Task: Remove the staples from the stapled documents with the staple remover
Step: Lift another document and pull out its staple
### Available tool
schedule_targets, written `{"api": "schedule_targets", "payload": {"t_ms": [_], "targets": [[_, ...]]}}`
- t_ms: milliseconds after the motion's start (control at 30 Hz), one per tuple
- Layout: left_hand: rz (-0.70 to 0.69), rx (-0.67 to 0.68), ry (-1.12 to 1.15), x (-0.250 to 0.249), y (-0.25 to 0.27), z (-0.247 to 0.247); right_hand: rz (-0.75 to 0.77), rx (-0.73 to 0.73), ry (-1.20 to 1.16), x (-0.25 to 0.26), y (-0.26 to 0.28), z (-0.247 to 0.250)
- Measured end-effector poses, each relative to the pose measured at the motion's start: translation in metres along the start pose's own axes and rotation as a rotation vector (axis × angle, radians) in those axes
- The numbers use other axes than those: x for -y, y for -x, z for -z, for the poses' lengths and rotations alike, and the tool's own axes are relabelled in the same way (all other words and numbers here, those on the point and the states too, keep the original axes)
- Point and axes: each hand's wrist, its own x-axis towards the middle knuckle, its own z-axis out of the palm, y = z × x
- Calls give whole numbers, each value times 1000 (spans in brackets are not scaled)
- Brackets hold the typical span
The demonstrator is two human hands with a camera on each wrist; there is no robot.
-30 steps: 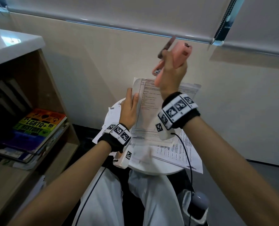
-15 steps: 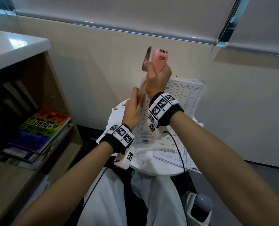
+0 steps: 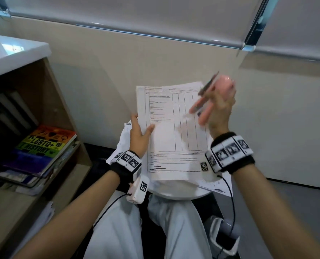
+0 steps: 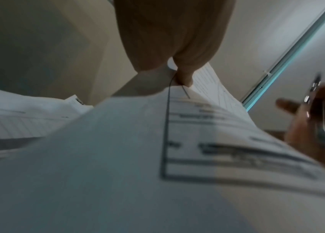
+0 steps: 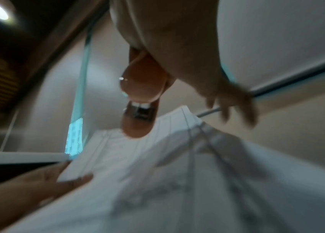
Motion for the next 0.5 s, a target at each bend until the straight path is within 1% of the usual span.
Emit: {"api": "schedule_targets", "payload": {"t_ms": [67, 100, 133, 167, 200, 267, 333, 367, 400, 467, 500], "targets": [[25, 34, -1, 0, -1, -6, -143, 213, 51, -18, 15, 32], [45, 64, -1, 0, -1, -9, -227, 287, 89, -25, 24, 44], [63, 96, -2, 3, -1, -13, -303, 337, 125, -33, 32, 55], [72, 134, -6, 6, 0, -16, -367, 355, 171, -40, 37, 64], [78, 172, -35, 10, 0, -18, -417, 335, 220, -50, 37, 74], [125, 225, -128, 22, 1, -17, -517, 203, 315, -66, 32, 94], [194, 204, -211, 37, 3, -7, -593, 74, 345, -80, 25, 116], [217, 162, -283, 45, 4, 0, -607, 34, 364, -86, 22, 127], [249, 111, -442, 53, 3, 9, -618, 1, 383, -91, 18, 137], [351, 48, -916, 66, 2, 28, -657, -47, 404, -99, 11, 152], [403, 33, -1093, 70, 2, 36, -680, -63, 412, -102, 7, 156]]}}
